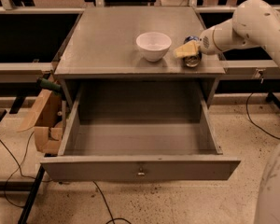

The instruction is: Place pepsi can into top drawer

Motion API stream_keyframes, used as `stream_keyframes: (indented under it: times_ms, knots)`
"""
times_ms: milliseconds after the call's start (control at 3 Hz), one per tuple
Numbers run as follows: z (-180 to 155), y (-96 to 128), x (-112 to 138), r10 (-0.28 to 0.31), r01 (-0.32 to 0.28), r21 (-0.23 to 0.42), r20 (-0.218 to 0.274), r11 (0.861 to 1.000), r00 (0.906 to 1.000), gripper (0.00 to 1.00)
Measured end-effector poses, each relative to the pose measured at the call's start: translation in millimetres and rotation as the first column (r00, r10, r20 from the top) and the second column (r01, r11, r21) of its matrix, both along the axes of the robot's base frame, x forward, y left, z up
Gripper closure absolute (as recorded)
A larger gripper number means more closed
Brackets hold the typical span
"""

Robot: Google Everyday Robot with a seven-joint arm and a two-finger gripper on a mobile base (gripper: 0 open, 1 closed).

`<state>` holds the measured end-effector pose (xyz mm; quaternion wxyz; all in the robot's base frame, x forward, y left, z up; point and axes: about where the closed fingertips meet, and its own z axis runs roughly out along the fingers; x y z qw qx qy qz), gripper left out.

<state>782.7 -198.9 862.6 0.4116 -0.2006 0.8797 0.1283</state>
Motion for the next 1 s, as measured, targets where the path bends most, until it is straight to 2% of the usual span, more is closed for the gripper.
stream_keyframes:
  times_ms: [667,1000]
  knots:
    - [-4.1,5.0,-1.1,0.018,-0.018,-0.020,-0.012,1.000,0.9998,0.72]
    - [-2.6,0.8,-5.2,0.004,-0.004,-0.045,-0.016,0.999,0.9999,0.96]
